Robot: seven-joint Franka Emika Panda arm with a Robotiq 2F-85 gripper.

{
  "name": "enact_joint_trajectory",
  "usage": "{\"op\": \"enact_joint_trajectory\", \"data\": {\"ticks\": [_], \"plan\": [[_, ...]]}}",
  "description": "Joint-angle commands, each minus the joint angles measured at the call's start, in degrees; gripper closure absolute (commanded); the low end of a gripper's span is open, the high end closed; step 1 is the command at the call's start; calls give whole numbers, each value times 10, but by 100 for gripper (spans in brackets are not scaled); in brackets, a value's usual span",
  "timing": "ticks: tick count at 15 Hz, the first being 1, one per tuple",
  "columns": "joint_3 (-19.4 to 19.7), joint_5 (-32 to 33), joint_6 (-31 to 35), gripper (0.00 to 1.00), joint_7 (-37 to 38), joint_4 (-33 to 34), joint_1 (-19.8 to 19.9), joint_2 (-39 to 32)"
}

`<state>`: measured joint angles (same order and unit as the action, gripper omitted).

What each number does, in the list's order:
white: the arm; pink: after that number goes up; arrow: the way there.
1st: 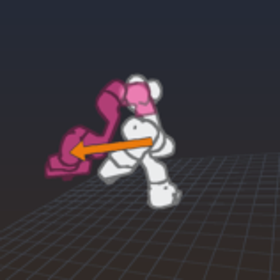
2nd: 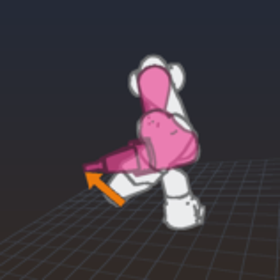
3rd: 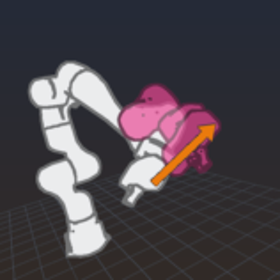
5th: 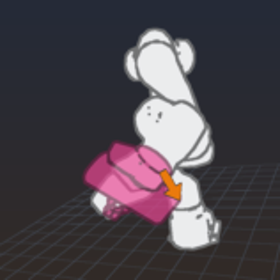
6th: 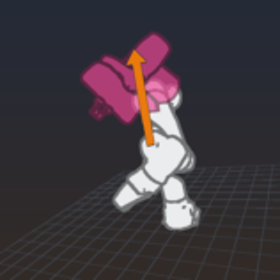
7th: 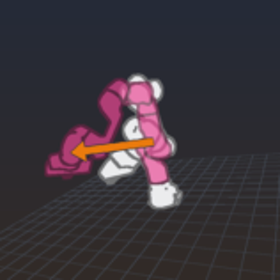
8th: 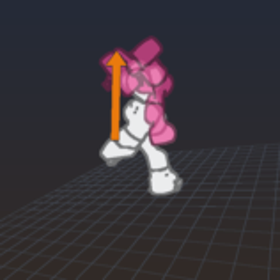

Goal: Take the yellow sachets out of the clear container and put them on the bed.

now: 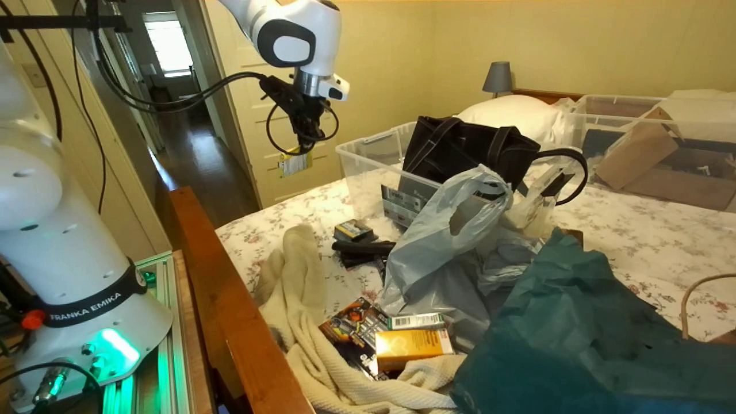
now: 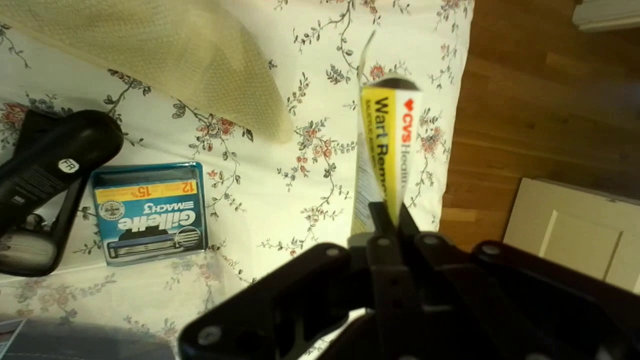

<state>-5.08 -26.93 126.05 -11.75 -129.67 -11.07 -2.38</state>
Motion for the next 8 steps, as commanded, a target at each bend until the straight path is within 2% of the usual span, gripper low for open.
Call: {"op": "enact_joint_trajectory", "data": {"ticks": [1,8], "plan": [[-15,-11,-38,71,-17,53,17,-50],[-28,-6,-57,23,-6,102,29,-95]]}}
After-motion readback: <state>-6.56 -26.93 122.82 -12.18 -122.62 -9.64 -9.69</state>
